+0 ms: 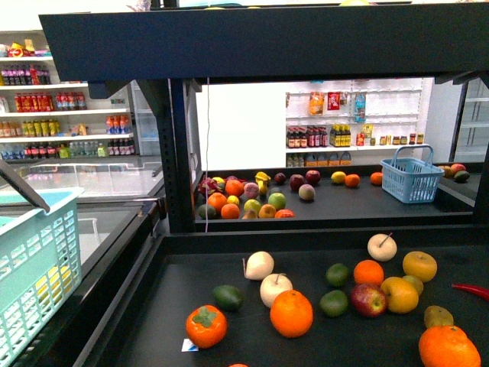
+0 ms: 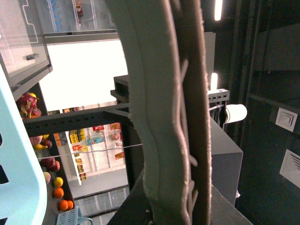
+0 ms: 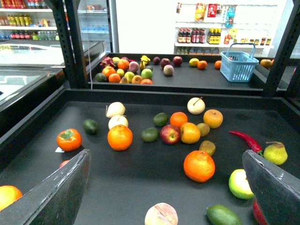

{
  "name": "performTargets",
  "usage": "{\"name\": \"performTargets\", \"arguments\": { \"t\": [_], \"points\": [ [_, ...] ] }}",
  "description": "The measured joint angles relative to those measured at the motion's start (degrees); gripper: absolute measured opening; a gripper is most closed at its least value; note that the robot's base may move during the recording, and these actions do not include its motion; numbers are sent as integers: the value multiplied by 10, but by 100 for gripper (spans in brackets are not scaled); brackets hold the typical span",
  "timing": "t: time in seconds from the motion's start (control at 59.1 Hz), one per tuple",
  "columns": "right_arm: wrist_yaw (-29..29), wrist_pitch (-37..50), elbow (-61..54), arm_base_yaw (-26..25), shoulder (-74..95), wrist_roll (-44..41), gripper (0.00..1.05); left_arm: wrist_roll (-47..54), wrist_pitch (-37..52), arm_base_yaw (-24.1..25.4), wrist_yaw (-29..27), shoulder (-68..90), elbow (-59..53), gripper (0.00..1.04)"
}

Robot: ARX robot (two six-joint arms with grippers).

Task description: Pick lemon from shelf

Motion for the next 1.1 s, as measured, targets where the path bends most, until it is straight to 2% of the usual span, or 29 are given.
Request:
{"name": "performTargets", "arguments": {
  "t": [0.22,0.508,0.711,0.744,1.1],
  "points": [
    [0,0,0,0,0,0,97,1,2,0,0,0,-8,8],
    [0,0,0,0,0,0,97,25,-1,-2,-7,-7,-40,58],
    [0,0,0,0,0,0,97,57,-62,2,-13,-35,-48,95],
    [0,0,0,0,0,0,97,61,-73,2,-13,-39,-49,98],
    [0,0,0,0,0,0,97,135,-243,8,-13,-118,-68,97]
  ]
}}
